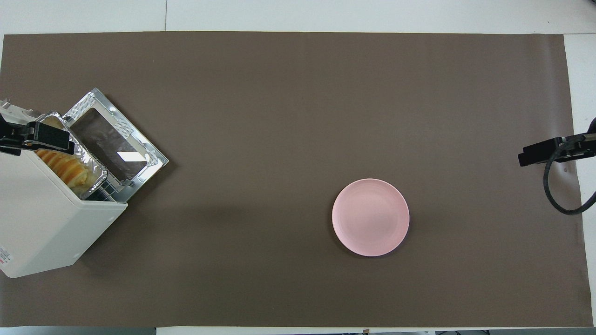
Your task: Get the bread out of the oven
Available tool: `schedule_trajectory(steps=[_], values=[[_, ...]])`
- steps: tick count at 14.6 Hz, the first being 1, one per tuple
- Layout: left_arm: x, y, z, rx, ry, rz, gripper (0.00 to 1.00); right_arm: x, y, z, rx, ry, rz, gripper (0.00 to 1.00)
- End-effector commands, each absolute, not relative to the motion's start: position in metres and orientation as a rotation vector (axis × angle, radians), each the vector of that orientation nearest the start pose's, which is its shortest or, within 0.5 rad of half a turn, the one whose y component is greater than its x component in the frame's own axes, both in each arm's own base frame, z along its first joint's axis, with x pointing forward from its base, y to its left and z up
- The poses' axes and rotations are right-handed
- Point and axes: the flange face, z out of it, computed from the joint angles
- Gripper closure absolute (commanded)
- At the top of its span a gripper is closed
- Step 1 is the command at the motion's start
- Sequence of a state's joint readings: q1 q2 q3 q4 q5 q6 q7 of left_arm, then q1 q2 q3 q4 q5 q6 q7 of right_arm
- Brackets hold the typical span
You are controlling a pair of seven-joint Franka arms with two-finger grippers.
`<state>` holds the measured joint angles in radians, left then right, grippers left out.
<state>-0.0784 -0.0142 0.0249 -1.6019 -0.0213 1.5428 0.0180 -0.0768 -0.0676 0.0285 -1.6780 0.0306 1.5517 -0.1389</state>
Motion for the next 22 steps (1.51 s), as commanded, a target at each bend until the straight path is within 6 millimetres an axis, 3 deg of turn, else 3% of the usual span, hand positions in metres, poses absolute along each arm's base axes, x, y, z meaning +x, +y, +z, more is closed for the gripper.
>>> schedule_trajectory(steps=[1,9,12,13,15,17,20,22], values=[[0.545,-0.031,0.614,-3.161,0.094,0.045,0.0,0.527,-0.025,0.61,-3.111,-0.126,0.099,0.0],[0.544,-0.021,0.621,-3.157,0.056,0.018,0.0,0.527,-0.025,0.61,-3.111,-0.126,0.099,0.0],[0.556,-0.02,0.625,-3.165,0.004,-0.055,0.0,0.527,-0.025,0.61,-3.111,-0.128,0.099,0.0],[0.567,-0.022,0.622,-3.163,-0.012,0.005,0.0,0.527,-0.025,0.61,-3.111,-0.126,0.099,0.0],[0.603,-0.025,0.616,-3.141,-0.228,0.057,0.0,0.527,-0.025,0.61,-3.111,-0.126,0.099,0.0],[0.629,-0.024,0.595,-3.106,-0.401,0.077,0.0,0.527,-0.025,0.61,-3.111,-0.126,0.099,0.0],[0.661,-0.013,0.564,-3.009,-0.818,0.011,0.0,0.527,-0.025,0.61,-3.111,-0.126,0.099,0.0],[0.663,-0.008,0.526,-2.905,-0.93,-0.012,0.0,0.527,-0.025,0.61,-3.111,-0.126,0.099,0.0]])
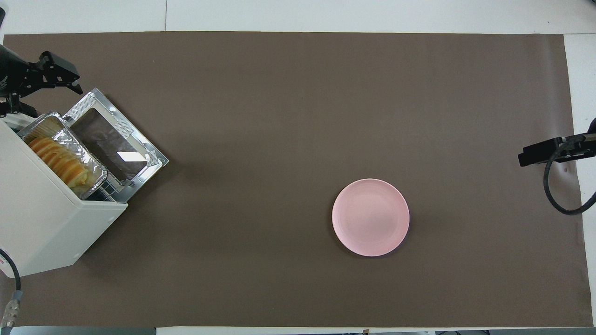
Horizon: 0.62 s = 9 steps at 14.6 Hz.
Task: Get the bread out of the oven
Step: 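Reach the left gripper into the oven and grasp the foil tray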
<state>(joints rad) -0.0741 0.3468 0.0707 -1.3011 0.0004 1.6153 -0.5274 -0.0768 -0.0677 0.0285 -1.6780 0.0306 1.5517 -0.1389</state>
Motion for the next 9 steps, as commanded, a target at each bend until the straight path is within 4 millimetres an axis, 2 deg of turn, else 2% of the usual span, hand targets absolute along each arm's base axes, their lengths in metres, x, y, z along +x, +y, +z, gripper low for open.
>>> schedule_trajectory(steps=[1,5,9], values=[[0.658,-0.006,0.506,-2.853,-0.965,-0.016,0.0,0.527,-0.025,0.61,-3.111,-0.126,0.099,0.0],[0.612,-0.004,0.454,-2.842,-0.99,0.001,0.0,0.527,-0.025,0.61,-3.111,-0.126,0.099,0.0],[0.6,-0.004,0.429,-2.828,-1.0,0.046,0.0,0.527,-0.025,0.61,-3.111,-0.126,0.099,0.0]])
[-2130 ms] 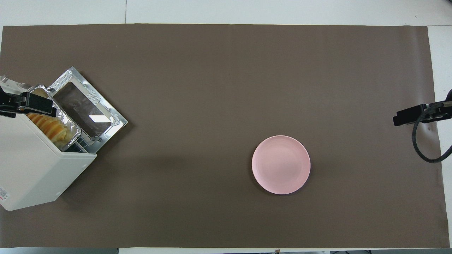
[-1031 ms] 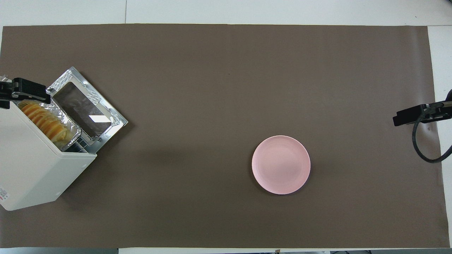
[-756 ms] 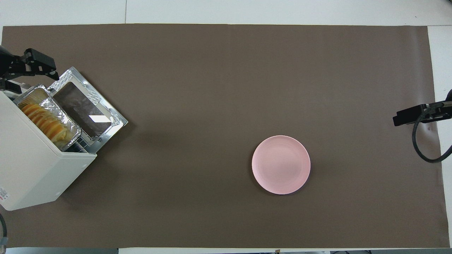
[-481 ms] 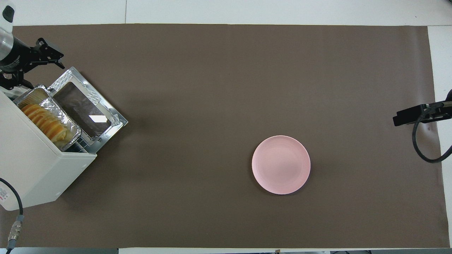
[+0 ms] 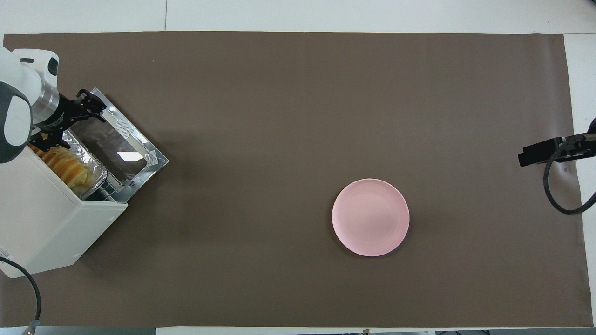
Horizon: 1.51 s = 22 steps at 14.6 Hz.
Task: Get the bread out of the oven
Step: 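Reach the left gripper into the oven and grasp the foil tray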
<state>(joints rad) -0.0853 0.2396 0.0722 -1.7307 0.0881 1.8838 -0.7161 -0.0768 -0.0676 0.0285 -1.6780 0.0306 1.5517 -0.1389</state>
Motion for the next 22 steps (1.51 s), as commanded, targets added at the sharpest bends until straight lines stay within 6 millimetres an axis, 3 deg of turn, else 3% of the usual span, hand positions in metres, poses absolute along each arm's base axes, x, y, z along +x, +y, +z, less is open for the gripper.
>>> schedule_trajectory(steps=[1,4,6,8,10,11,13,14,15,18,19,22], values=[[0.598,-0.004,0.424,-2.821,-1.015,0.051,0.0,0.527,-0.025,0.61,-3.111,-0.126,0.099,0.0],[0.593,-0.005,0.397,-2.815,-1.056,0.031,0.0,0.527,-0.025,0.61,-3.111,-0.126,0.099,0.0],[0.596,0.001,0.391,-2.822,-1.066,0.003,0.01,0.527,-0.025,0.61,-3.111,-0.126,0.099,0.0],[0.596,0.002,0.39,-2.823,-1.068,-0.003,0.22,0.527,-0.025,0.61,-3.111,-0.126,0.099,0.0],[0.591,0.004,0.381,-2.822,-1.065,0.009,0.33,0.527,-0.025,0.61,-3.111,-0.126,0.099,0.0],[0.59,0.005,0.377,-2.825,-1.063,0.006,0.43,0.527,-0.025,0.61,-3.111,-0.126,0.099,0.0],[0.586,0.009,0.372,-2.817,-1.072,0.024,0.73,0.527,-0.025,0.61,-3.111,-0.126,0.099,0.0],[0.587,0.009,0.372,-2.819,-1.068,0.022,0.93,0.527,-0.025,0.61,-3.111,-0.126,0.099,0.0],[0.587,0.009,0.373,-2.819,-1.064,0.026,1.0,0.527,-0.025,0.61,-3.111,-0.126,0.099,0.0],[0.592,-0.004,0.379,-2.848,-0.987,0.016,1.0,0.527,-0.025,0.61,-3.111,-0.126,0.099,0.0],[0.602,-0.025,0.394,-2.868,-0.933,-0.019,1.0,0.527,-0.025,0.61,-3.111,-0.126,0.099,0.0],[0.632,-0.125,0.431,-2.946,-0.697,-0.103,1.0,0.527,-0.025,0.61,-3.111,-0.126,0.099,0.0]])
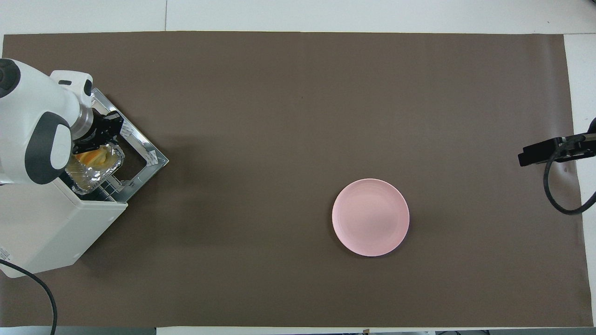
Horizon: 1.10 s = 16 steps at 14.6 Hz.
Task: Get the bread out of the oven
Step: 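Reach the left gripper into the oven and grasp the foil tray, then pull the foil tray out with the left gripper and set it down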
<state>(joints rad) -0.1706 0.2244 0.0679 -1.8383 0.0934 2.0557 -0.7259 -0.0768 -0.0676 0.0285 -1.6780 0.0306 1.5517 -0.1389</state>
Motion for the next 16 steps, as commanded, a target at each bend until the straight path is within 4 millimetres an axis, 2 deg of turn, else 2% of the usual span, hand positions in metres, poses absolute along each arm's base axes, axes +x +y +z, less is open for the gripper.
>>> schedule_trajectory(steps=[1,2,6,8,9,10,12,13,14,15,16], values=[[0.631,-0.167,0.435,-2.98,-0.566,-0.135,1.0,0.527,-0.025,0.61,-3.111,-0.126,0.099,0.0],[0.619,-0.213,0.438,-3.018,-0.414,-0.15,1.0,0.527,-0.025,0.61,-3.111,-0.126,0.099,0.0],[0.561,-0.325,0.425,-3.062,-0.084,-0.146,1.0,0.525,-0.032,0.608,-3.108,-0.107,0.125,0.0],[0.541,-0.364,0.409,-3.09,-0.006,-0.121,1.0,0.523,-0.035,0.607,-3.106,-0.098,0.149,0.0],[0.531,-0.384,0.383,-3.069,0.038,-0.076,1.0,0.523,-0.034,0.608,-3.106,-0.103,0.149,0.0],[0.523,-0.398,0.367,-3.057,0.071,-0.056,1.0,0.523,-0.033,0.608,-3.106,-0.103,0.149,0.0],[0.519,-0.403,0.366,-3.061,0.074,-0.04,1.0,0.523,-0.029,0.608,-3.105,-0.117,0.151,0.0],[0.508,-0.412,0.362,-3.058,0.104,-0.025,1.0,0.522,-0.027,0.607,-3.104,-0.122,0.165,0.0],[0.502,-0.413,0.356,-3.053,0.114,-0.015,0.84,0.521,-0.028,0.607,-3.103,-0.122,0.175,0.0],[0.502,-0.413,0.355,-3.056,0.114,-0.021,0.14,0.521,-0.029,0.607,-3.103,-0.119,0.175,0.0],[0.504,-0.413,0.357,-3.058,0.112,-0.025,0.0,0.521,-0.031,0.607,-3.102,-0.115,0.175,0.0]])
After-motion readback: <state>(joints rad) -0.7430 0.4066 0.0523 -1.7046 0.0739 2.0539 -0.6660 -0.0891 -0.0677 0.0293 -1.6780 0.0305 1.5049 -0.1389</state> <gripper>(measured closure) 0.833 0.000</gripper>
